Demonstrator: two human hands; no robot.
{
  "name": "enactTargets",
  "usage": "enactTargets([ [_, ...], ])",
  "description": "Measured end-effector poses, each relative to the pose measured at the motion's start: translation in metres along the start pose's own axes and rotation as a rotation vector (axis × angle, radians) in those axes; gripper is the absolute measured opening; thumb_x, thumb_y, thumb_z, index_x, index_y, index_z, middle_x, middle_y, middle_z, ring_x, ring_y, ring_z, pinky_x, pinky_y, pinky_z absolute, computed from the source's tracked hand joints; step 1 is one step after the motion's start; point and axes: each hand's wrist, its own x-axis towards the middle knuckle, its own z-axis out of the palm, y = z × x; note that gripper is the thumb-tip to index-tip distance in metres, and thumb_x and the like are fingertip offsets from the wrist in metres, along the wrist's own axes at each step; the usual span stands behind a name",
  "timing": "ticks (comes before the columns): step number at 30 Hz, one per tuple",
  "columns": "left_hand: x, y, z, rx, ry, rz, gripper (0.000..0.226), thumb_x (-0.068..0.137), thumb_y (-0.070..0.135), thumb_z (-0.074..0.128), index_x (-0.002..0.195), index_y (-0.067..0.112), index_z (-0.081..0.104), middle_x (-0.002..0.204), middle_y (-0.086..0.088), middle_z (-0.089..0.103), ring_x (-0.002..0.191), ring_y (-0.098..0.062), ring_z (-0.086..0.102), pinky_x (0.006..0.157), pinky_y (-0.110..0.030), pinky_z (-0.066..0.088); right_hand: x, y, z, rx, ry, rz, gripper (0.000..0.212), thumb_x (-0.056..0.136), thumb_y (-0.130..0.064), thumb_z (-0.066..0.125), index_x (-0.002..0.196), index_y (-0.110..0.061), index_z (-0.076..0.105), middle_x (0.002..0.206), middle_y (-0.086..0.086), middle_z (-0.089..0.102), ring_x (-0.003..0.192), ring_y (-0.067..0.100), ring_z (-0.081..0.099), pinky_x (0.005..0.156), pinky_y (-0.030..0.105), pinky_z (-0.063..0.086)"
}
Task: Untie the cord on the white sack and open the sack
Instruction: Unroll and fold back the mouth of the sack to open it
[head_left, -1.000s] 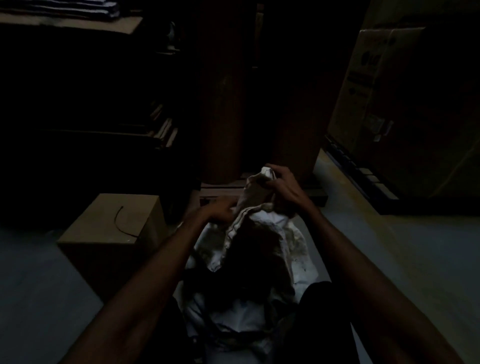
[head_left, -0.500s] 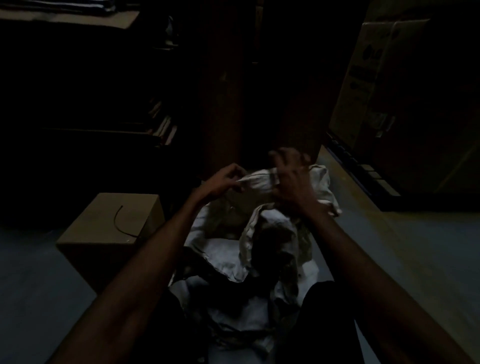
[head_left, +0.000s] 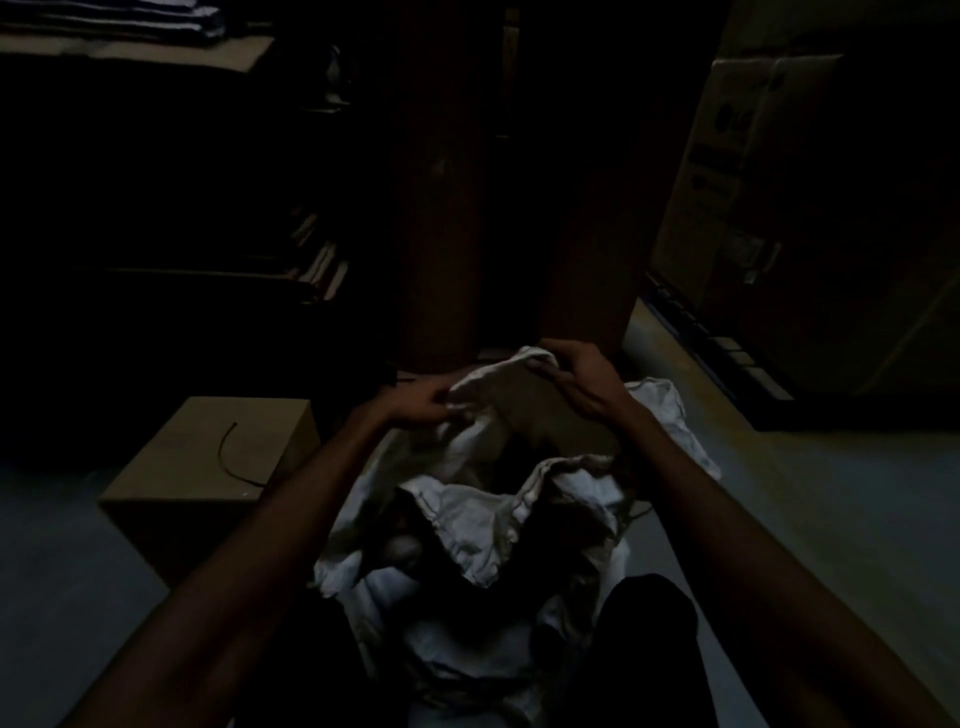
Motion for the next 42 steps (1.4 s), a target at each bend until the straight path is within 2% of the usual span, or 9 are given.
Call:
enactTargets([
  [4,-0.005,-0.002,-0.009,-0.316,0.275,-0.047,0.012,0.089,0.022,0.072,0.095,0.018,0.063,0.086,0.001,0.065,0.071,0.002,0.060,0.069,-0.028,0.051,-0.001,0.023,-0.011,-0.248,0.153,0.154,0.033,0.092,-0.046,0.056,0.115,-0.024,0.065,0.109,0.008,0.070,0.102,0.031,0.064,0.083,0.042,0.052],
  [8,0.007,0.026,-0.015,-0.486,0.350,0.026,0.010,0.094,0.015,0.064,0.104,0.016,0.065,0.094,0.005,0.067,0.079,0.004,0.062,0.075,-0.015,0.051,0.001,0.010,0.005,-0.466,0.153,0.075,0.067,0.079,-0.023,0.066,0.143,-0.019,0.045,0.136,0.015,0.047,0.122,0.035,0.046,0.104,0.048,0.038],
  [11,0.018,0.048,-0.016,-0.477,0.417,0.060,0.006,0.096,0.013,0.062,0.097,0.015,0.067,0.088,0.005,0.067,0.080,0.003,0.062,0.077,-0.017,0.049,0.006,-0.007,0.031,-0.399,0.083,0.010,0.052,0.086,-0.037,0.052,0.135,-0.022,0.048,0.131,0.010,0.050,0.117,0.032,0.050,0.097,0.047,0.042],
  [19,0.014,0.050,-0.021,0.161,0.317,0.082,0.037,0.091,0.059,0.050,0.107,0.030,0.064,0.101,0.001,0.064,0.093,-0.015,0.060,0.085,-0.034,0.051,0.019,-0.006,0.039,-0.317,0.120,-0.039,0.024,0.099,-0.035,0.046,0.104,-0.014,0.058,0.098,0.010,0.060,0.094,0.033,0.059,0.077,0.041,0.046],
  [22,0.019,0.052,-0.004,0.203,0.472,0.052,0.026,0.091,0.036,0.058,0.100,0.014,0.068,0.099,-0.014,0.059,0.091,-0.027,0.058,0.079,-0.034,0.047,0.024,-0.015,0.038,-0.296,0.096,0.036,0.028,0.101,-0.041,0.041,0.100,-0.019,0.059,0.099,0.010,0.066,0.093,0.033,0.063,0.074,0.038,0.046],
  [25,0.022,0.060,0.009,-0.029,0.621,-0.085,0.012,0.090,0.012,0.059,0.081,0.009,0.067,0.083,-0.013,0.069,0.080,-0.026,0.064,0.071,-0.033,0.048,0.031,-0.023,0.037,-0.243,-0.022,0.145,0.040,0.099,-0.050,0.036,0.107,-0.022,0.064,0.108,0.012,0.069,0.100,0.033,0.064,0.085,0.041,0.050],
  [29,0.016,0.070,0.018,-0.186,0.401,-0.181,0.024,0.102,0.016,0.047,0.089,0.010,0.065,0.079,-0.001,0.058,0.068,-0.006,0.049,0.059,-0.014,0.038,0.036,-0.019,0.025,-0.071,-0.348,0.244,0.030,0.105,-0.026,0.043,0.103,-0.011,0.069,0.102,0.006,0.053,0.097,0.019,0.050,0.081,0.029,0.039],
  [36,0.016,0.060,0.051,0.373,0.366,0.107,0.040,0.094,0.037,0.060,0.121,0.009,0.052,0.118,-0.015,0.056,0.103,-0.033,0.057,0.079,-0.038,0.044,0.039,-0.005,0.032,-0.049,-0.464,0.375,0.036,0.105,-0.009,0.039,0.133,0.009,0.053,0.138,0.025,0.053,0.127,0.038,0.051,0.109,0.041,0.038],
  [42,0.021,0.072,0.037,0.062,0.499,0.162,0.042,0.076,-0.006,0.060,0.117,0.001,0.068,0.113,-0.020,0.071,0.103,-0.031,0.066,0.082,-0.017,0.039,0.040,-0.013,0.006,0.135,-0.435,0.286,0.029,0.098,-0.046,0.054,0.089,-0.025,0.072,0.090,-0.009,0.069,0.078,0.005,0.064,0.069,0.013,0.046],
])
